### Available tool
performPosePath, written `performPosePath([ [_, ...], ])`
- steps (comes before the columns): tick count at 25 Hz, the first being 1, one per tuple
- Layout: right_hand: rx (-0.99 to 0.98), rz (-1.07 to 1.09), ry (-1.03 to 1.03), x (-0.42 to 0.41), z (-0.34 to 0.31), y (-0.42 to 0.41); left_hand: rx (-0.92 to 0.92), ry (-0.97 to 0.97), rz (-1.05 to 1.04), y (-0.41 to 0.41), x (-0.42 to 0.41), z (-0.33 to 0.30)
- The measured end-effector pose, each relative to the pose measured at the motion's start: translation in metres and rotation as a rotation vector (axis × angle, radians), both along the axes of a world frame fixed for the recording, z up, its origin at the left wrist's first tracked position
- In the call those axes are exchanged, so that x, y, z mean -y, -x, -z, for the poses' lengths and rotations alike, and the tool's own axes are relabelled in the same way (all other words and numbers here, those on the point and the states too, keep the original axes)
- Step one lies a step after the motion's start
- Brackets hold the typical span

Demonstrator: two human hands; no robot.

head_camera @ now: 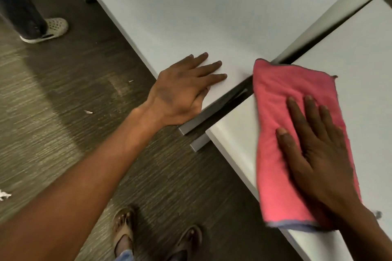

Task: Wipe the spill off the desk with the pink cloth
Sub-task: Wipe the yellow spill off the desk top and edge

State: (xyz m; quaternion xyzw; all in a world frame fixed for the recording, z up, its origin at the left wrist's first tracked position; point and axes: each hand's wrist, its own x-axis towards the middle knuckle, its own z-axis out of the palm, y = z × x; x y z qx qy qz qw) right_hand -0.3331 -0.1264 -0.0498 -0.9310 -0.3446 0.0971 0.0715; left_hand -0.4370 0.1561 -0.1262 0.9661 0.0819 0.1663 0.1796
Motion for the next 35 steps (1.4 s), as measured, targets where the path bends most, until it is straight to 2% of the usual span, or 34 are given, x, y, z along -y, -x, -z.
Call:
performPosePath([
  [2,0.005,0.078,0.009,-0.017,0.003,0.003,0.026,0.019,-0.025,-0.003,0.001,0.002],
  [7,0.014,0.057,0.038,-0.049,0.005,0.022,0.056,0.031,-0.065,-0.005,0.003,0.003],
  [13,-0.030,-0.099,0.040,-0.029,0.003,0.031,-0.001,0.027,-0.036,-0.004,-0.002,0.001],
  [19,0.002,0.146,0.001,-0.066,0.006,0.028,-0.016,0.014,-0.033,-0.006,-0.001,0.004],
  [25,0.008,-0.043,0.033,-0.035,0.005,0.049,-0.025,0.038,-0.003,-0.003,-0.005,0.002],
  [31,0.010,0.160,0.040,-0.044,0.000,0.037,-0.040,0.009,-0.019,-0.004,-0.001,0.000],
  [35,0.009,0.168,0.024,-0.070,0.006,0.045,-0.032,-0.009,-0.025,-0.004,-0.001,0.000],
])
